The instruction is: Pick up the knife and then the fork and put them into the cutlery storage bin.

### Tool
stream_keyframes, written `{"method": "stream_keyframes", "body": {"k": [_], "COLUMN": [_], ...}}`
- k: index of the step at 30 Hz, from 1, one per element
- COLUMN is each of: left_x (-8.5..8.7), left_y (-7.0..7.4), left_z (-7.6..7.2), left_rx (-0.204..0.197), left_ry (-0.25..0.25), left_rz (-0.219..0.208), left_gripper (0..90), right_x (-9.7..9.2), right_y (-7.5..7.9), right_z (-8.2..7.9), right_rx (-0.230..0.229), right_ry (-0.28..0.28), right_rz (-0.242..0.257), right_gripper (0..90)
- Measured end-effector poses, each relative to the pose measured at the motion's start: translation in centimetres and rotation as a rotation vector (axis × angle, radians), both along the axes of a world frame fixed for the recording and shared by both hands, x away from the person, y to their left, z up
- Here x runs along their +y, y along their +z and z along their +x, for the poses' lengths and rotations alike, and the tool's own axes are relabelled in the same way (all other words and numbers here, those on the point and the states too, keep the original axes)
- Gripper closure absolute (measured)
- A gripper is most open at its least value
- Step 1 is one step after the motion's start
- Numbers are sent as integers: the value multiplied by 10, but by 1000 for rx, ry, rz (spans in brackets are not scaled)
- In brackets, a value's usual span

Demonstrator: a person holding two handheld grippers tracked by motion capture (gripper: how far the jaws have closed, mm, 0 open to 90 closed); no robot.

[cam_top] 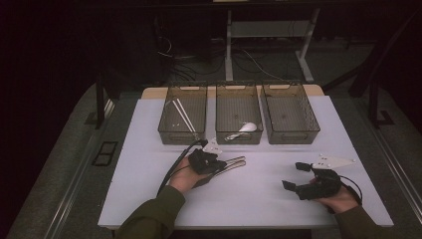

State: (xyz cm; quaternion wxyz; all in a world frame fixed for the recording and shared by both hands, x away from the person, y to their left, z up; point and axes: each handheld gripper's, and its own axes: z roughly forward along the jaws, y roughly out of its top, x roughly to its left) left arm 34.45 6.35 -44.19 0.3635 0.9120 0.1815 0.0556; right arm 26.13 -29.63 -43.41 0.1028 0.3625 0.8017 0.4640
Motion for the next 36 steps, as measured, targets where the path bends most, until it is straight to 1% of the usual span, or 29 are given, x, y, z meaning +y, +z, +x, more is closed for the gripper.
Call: {"method": "stream_keyframes", "body": {"k": [1,3,4,5,7,8,10,12,13,15,16,17,18,19,21,22,24,25,27,28,29,30,32,33,34,35,36], "left_x": [0,-2,-3,-4,-9,-11,-16,-23,-27,-33,-36,-37,-38,-38,-36,-34,-27,-23,-14,-10,-7,-5,-3,-2,-3,-2,-2], "left_y": [-1,-3,-4,-4,-4,-4,-4,-2,-2,-3,-2,-2,-2,-2,0,1,5,7,10,10,9,8,4,3,1,0,-1], "left_z": [0,1,2,3,4,4,5,2,0,-4,-6,-7,-9,-9,-9,-10,-12,-13,-15,-16,-18,-19,-21,-21,-22,-22,-23], "left_rx": [2,-3,5,5,-12,-10,6,2,-3,3,-3,-1,6,10,5,3,3,10,16,21,27,27,34,25,31,24,21], "left_ry": [-4,-1,11,16,12,14,10,-4,-13,-41,-55,-63,-66,-77,-81,-75,-78,-73,-74,-81,-81,-83,-89,-105,-96,-107,-100], "left_rz": [-3,26,3,-7,3,-2,-1,21,19,21,27,29,15,19,32,28,12,-6,-15,-13,-10,5,14,38,36,50,36], "left_gripper": [889,888,888,888,888,888,888,889,888,888,888,889,889,888,888,887,819,785,744,716,707,706,706,705,705,709,711], "right_x": [0,0,1,1,1,1,2,1,1,1,1,1,1,0,0,0,-1,-1,-1,-1,-1,-1,0,0,0,0,0], "right_y": [0,0,0,0,0,0,0,0,0,0,0,0,0,0,0,0,0,0,0,0,0,0,0,1,1,1,1], "right_z": [0,1,1,1,1,1,1,1,1,1,1,1,0,0,0,-1,-1,-1,-1,-1,-1,-1,-1,-1,-1,-1,-1], "right_rx": [-1,1,4,4,5,4,3,1,2,4,1,1,-1,-2,-3,-2,-2,-2,-3,-3,-2,-2,-3,-2,-2,-2,-2], "right_ry": [1,-1,-2,-2,0,3,3,4,3,1,1,1,2,2,0,-1,-1,-1,-1,-1,0,0,0,0,1,1,2], "right_rz": [1,-1,0,0,0,-2,-3,-3,-2,0,0,0,-1,-1,-2,-1,0,0,2,2,1,0,-1,-1,-1,-1,-1], "right_gripper": [117,117,117,117,117,117,118,117,117,117,118,118,117,117,117,117,117,117,117,118,118,117,118,118,118,117,118]}}
